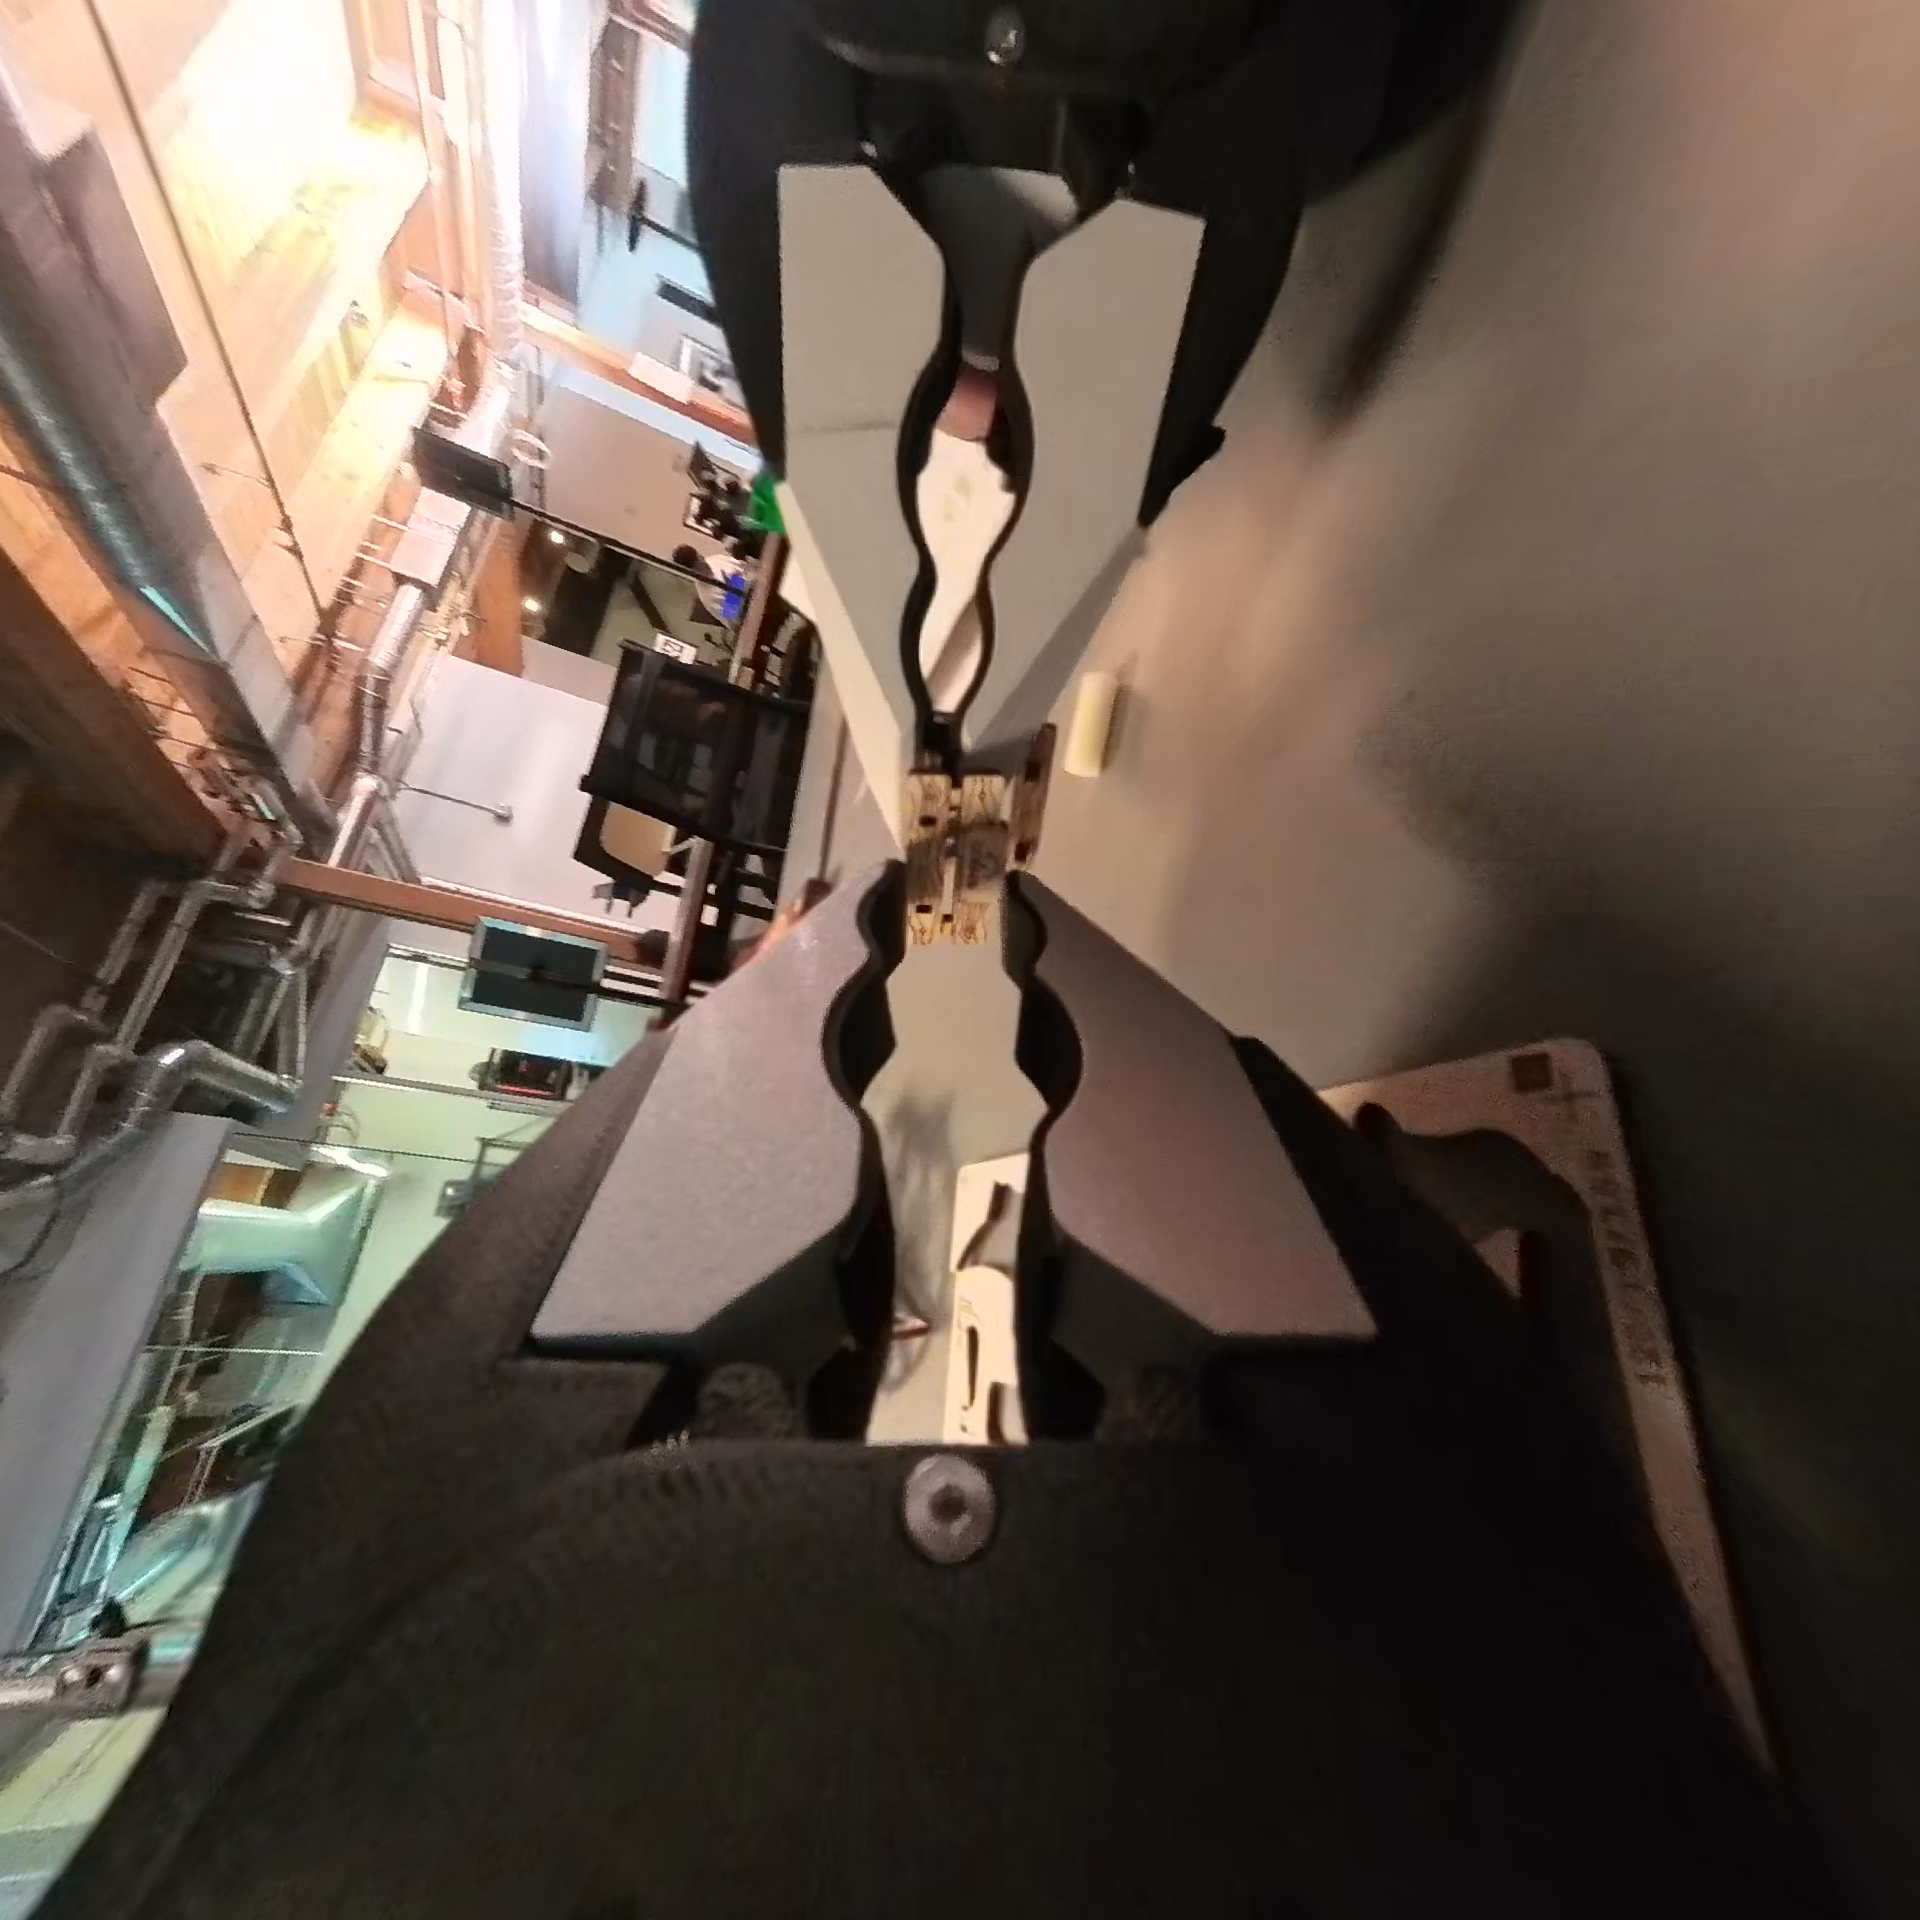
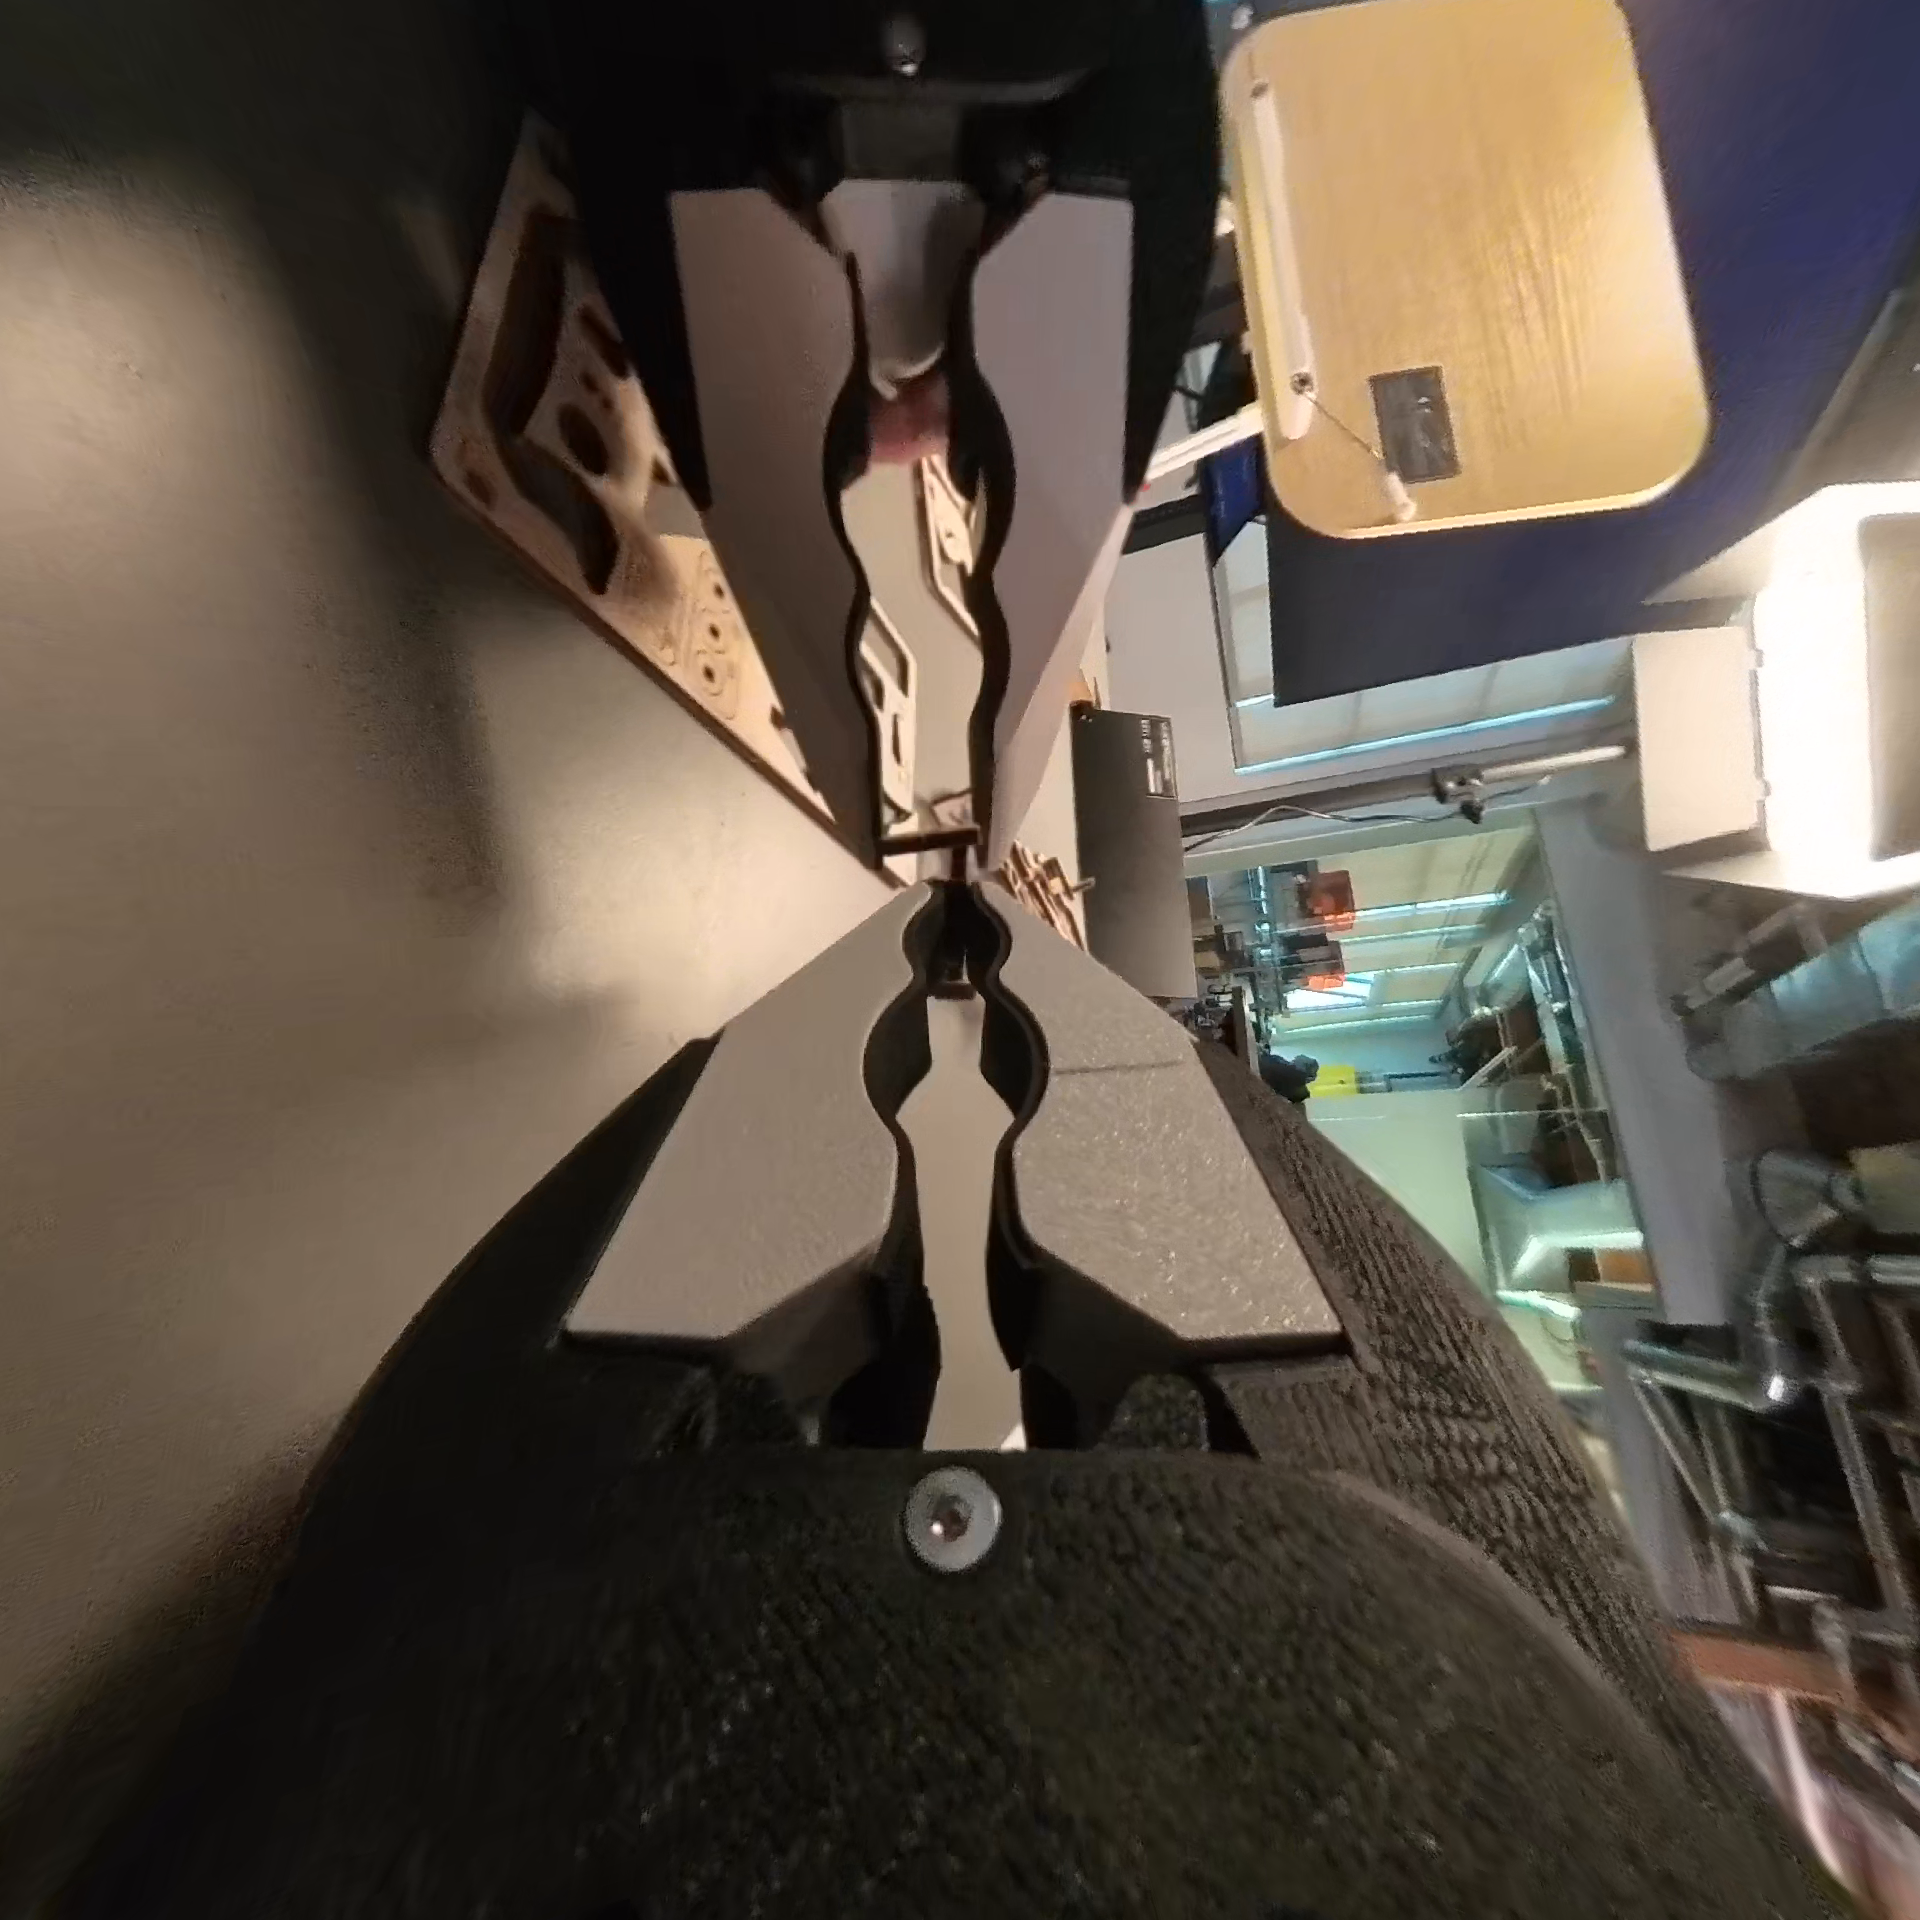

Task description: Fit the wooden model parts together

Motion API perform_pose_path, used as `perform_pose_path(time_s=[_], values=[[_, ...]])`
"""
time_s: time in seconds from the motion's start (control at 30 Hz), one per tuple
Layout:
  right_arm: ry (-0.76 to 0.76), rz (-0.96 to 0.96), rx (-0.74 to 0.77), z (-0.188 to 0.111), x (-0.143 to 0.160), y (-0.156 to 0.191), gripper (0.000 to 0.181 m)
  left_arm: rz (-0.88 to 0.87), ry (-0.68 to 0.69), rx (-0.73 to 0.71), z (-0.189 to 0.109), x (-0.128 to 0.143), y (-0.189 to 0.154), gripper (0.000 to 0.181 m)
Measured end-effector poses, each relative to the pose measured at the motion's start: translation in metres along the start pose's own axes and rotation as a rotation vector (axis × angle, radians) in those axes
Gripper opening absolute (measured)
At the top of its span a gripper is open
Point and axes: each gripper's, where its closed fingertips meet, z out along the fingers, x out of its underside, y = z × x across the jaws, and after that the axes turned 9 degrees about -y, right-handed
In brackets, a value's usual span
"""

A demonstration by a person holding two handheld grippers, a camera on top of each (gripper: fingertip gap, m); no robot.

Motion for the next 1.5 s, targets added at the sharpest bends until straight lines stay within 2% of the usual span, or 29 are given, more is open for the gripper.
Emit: perform_pose_path(time_s=[0.27, 0.53, 0.83, 0.93, 1.13, 1.3, 1.5], values=[[0.077, -0.073, -0.086, 0.006, 0.012, 0.018, 0.000, 0.005, 0.138, 0.104, 0.005, 0.015, -0.019, 0.017], [0.102, 0.073, -0.121, 0.008, 0.020, 0.023, 0.000, -0.136, 0.242, 0.109, 0.009, 0.023, -0.023, 0.017], [0.218, -0.121, -0.095, 0.011, 0.025, 0.025, 0.000, -0.100, 0.355, 0.097, 0.012, 0.031, -0.025, 0.017], [0.215, -0.109, -0.093, 0.011, 0.025, 0.025, 0.000, -0.077, 0.370, 0.099, 0.013, 0.032, -0.025, 0.017], [0.216, -0.078, -0.073, 0.014, 0.024, 0.024, 0.000, -0.169, 0.348, 0.088, 0.013, 0.032, -0.023, 0.013], [0.232, -0.068, -0.061, 0.015, 0.025, 0.024, 0.000, -0.157, 0.353, 0.078, 0.012, 0.032, -0.021, 0.022], [0.266, -0.059, -0.045, 0.014, 0.026, 0.022, 0.000, -0.225, 0.348, 0.100, 0.005, 0.033, -0.019, 0.033]])
